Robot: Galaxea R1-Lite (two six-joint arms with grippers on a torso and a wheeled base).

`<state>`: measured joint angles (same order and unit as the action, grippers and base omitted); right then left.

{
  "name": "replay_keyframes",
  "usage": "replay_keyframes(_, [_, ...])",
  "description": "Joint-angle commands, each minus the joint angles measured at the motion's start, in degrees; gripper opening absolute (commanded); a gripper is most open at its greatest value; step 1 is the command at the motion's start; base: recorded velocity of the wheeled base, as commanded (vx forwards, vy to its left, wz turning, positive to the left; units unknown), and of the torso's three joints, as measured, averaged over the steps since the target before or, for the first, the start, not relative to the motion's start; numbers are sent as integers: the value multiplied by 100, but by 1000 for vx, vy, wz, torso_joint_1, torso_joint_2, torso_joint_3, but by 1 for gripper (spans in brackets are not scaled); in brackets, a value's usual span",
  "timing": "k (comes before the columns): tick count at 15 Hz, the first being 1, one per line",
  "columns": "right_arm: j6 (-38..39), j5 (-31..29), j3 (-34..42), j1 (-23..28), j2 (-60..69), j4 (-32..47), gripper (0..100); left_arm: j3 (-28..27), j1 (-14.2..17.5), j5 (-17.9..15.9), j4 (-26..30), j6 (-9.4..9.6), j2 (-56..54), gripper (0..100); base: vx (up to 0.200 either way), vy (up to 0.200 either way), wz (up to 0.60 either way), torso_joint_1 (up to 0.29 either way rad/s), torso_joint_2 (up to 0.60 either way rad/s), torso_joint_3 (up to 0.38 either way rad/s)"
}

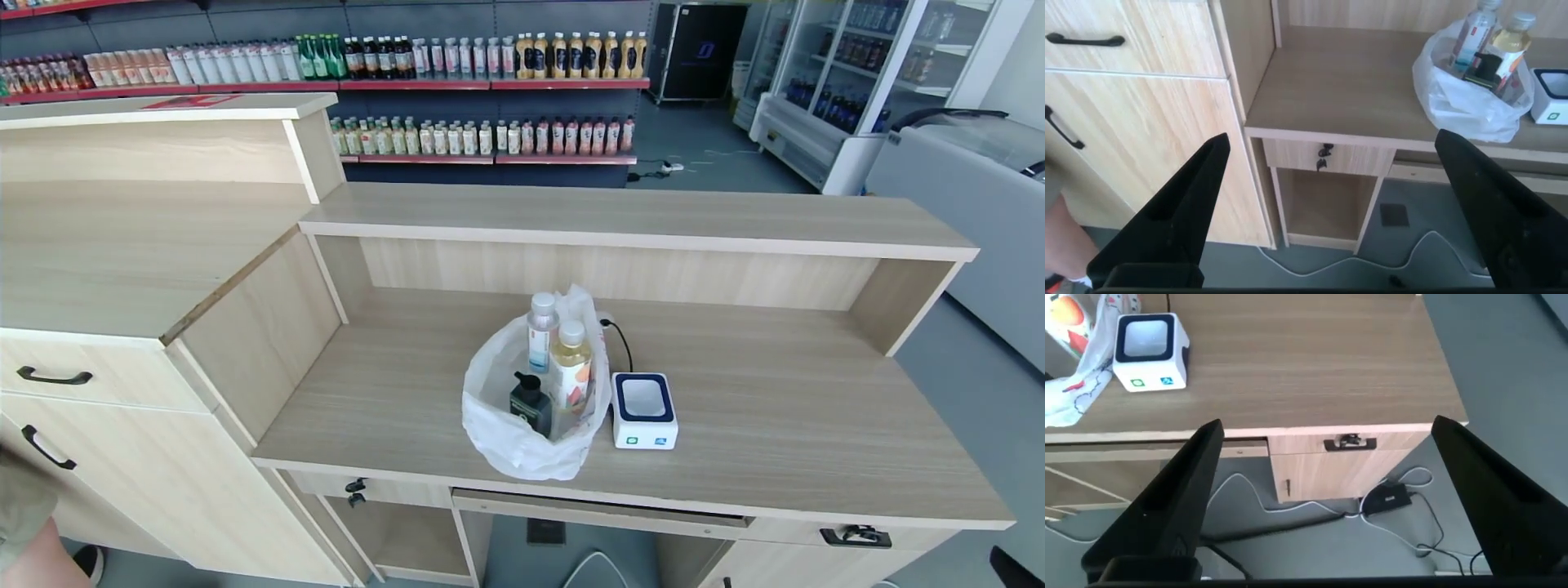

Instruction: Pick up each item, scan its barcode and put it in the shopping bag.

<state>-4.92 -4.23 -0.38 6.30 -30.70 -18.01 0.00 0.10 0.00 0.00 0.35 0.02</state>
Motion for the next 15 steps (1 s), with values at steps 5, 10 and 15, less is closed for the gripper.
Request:
replay_keyframes(5, [334, 124, 38, -648, 3070, 1563, 100, 0, -1, 0, 0, 0, -2, 100, 0, 0, 0, 0, 0, 0])
replay_keyframes(10, [589, 124, 38, -657, 3070, 1660, 100, 0, -1, 0, 0, 0, -2, 100, 0, 0, 0, 0, 0, 0])
replay_keyframes(15, [580, 124, 38, -657, 3070, 1660, 100, 0, -1, 0, 0, 0, -2, 100, 0, 0, 0, 0, 0, 0])
